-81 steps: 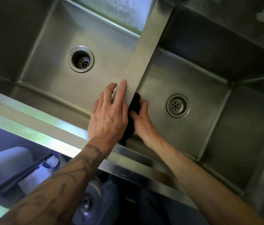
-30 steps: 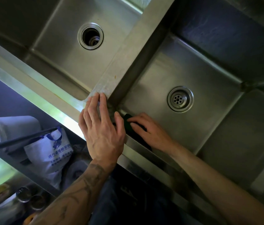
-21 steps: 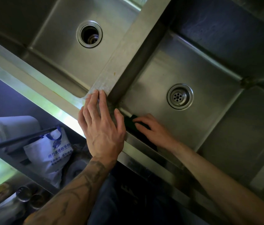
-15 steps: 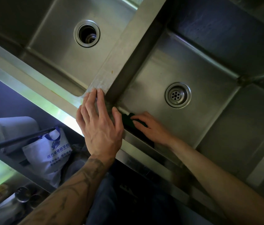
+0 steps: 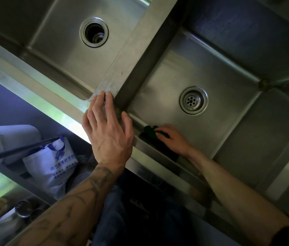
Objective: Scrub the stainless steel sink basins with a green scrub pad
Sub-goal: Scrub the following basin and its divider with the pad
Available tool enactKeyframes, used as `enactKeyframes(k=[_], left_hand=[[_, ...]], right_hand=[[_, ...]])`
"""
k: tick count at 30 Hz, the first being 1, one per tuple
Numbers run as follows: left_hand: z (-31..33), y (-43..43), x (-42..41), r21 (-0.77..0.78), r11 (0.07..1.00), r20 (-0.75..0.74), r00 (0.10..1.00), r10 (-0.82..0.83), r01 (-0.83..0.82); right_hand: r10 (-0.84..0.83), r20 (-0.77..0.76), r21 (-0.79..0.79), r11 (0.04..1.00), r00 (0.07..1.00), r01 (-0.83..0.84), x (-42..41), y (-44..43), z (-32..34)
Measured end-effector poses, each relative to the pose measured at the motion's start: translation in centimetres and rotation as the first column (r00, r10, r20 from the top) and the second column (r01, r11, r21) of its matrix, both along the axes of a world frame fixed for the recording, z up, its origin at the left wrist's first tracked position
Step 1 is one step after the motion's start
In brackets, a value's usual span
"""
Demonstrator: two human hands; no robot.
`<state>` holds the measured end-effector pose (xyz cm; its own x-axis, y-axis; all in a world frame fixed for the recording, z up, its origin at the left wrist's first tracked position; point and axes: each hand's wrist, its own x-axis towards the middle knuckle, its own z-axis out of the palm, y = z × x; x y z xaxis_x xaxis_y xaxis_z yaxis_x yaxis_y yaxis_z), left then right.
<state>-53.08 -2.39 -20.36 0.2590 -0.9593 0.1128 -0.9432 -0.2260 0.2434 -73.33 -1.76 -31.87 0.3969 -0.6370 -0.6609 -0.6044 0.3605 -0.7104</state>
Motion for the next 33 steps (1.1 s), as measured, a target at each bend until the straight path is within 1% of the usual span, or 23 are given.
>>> enactKeyframes(k=[1,3,6,8,9,11,12,13,16,19,21,24,25,26,28,30,31,33], left_hand=[[0.1,0.0,-0.1,-0.001,1.0,-0.006,1.0,-0.002,0.002],[0.1,-0.1,-0.1,0.0,1.0,-0.008,1.0,0.001,-0.001],[0.0,0.0,0.0,0.008,1.0,-0.004,1.0,-0.002,0.002],[0.1,0.0,0.0,0.015,1.0,-0.001,1.0,-0.008,0.008],[0.0,-0.1,0.0,0.013,1.0,0.001,1.0,-0.009,0.009],[-0.1,0.0,0.1,0.007,1.0,0.004,1.0,-0.006,0.006],[-0.1,0.0,0.0,0.007,1.0,0.003,1.0,-0.008,0.008],[0.0,0.0,-0.1,0.008,1.0,0.0,1.0,-0.008,0.008],[0.0,-0.1,0.0,0.008,1.0,0.001,1.0,-0.002,0.002],[-0.1,0.0,0.0,0.007,1.0,0.006,1.0,0.0,0.0],[-0.1,0.0,0.0,0.014,1.0,0.001,1.0,-0.005,0.005],[-0.1,0.0,0.0,-0.004,1.0,0.003,1.0,0.002,-0.002],[-0.1,0.0,0.0,-0.009,1.0,0.003,1.0,0.001,0.0],[-0.1,0.0,0.0,-0.012,1.0,-0.002,1.0,0.0,0.0],[-0.1,-0.1,-0.1,-0.012,1.0,-0.004,1.0,0.0,0.0],[-0.1,0.0,-0.1,-0.011,1.0,-0.001,1.0,0.0,0.0],[-0.1,0.0,-0.1,-0.01,1.0,-0.001,1.0,0.003,-0.003],[0.1,0.0,-0.2,0.002,1.0,-0.01,1.0,0.003,-0.003]], right_hand=[[-0.009,0.016,-0.024,1.0,1.0,0.009,-0.2,0.4,0.3],[-0.037,0.097,-0.115,0.992,0.995,0.048,0.0,0.9,1.9],[-0.043,0.18,-0.137,0.988,0.983,0.068,0.3,0.7,3.5],[-0.003,0.16,-0.118,0.993,0.987,0.022,0.1,0.4,2.5],[0.028,0.125,-0.098,0.995,0.992,-0.016,-0.2,0.3,1.5],[0.08,0.007,-0.022,0.997,0.997,-0.08,-1.0,0.3,-0.1],[0.085,-0.031,0.01,0.996,0.996,-0.084,-1.4,0.6,-0.4],[0.077,-0.039,0.013,0.997,0.996,-0.076,-1.8,0.9,-0.5],[0.018,0.025,-0.107,0.994,1.0,-0.015,-1.6,1.9,1.5],[-0.056,0.138,-0.116,0.991,0.989,0.072,-1.2,2.5,3.2],[-0.026,0.11,-0.13,0.991,0.994,0.04,-1.8,2.4,2.2],[0.04,-0.034,-0.019,0.999,0.999,-0.041,-3.1,2.2,-0.3],[0.04,-0.073,0.01,0.999,0.997,-0.039,-3.4,2.4,-0.5],[0.024,-0.078,-0.001,1.0,0.997,-0.025,-3.6,2.8,-0.4],[-0.057,0.0,-0.064,0.996,0.998,0.057,-3.6,3.6,1.2],[-0.133,0.098,-0.032,0.99,0.986,0.136,-3.5,4.1,2.9],[-0.135,0.125,-0.024,0.99,0.983,0.139,-3.5,4.1,3.3],[-0.082,0.091,-0.043,0.995,0.993,0.086,-3.6,3.7,3.0]])
